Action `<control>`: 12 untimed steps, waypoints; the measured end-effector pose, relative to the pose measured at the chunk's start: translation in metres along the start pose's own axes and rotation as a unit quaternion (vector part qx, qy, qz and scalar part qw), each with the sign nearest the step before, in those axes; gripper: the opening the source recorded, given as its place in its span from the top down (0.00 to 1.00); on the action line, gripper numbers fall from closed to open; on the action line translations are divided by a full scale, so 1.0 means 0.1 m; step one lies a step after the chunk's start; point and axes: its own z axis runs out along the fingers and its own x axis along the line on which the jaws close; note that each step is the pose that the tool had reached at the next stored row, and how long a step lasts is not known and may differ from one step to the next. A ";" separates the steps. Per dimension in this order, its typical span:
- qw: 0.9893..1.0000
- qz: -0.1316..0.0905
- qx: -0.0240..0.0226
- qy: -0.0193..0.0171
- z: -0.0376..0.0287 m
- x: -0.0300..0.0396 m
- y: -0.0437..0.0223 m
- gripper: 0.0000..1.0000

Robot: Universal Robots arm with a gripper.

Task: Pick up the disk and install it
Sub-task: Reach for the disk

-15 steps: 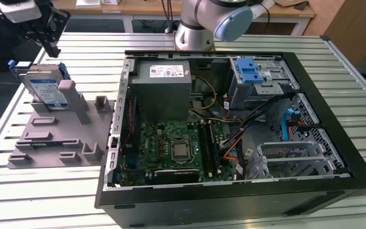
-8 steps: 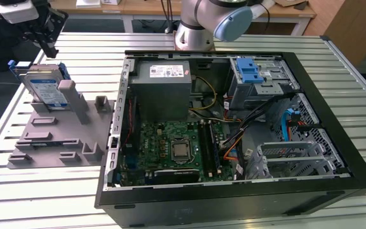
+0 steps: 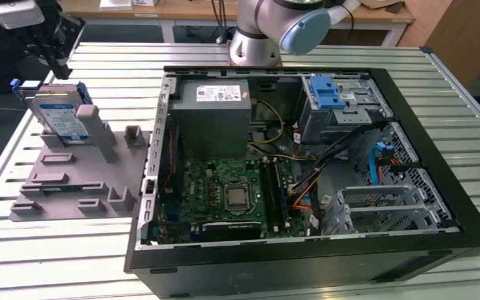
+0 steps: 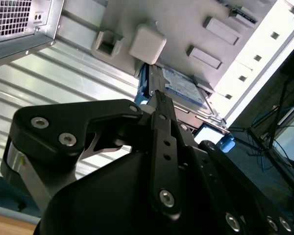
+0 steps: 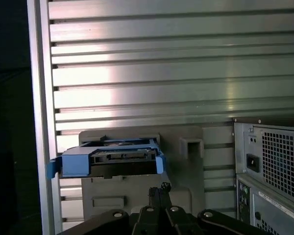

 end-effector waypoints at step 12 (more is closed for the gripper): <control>1.000 0.000 -0.009 0.001 0.017 0.369 -0.027 0.89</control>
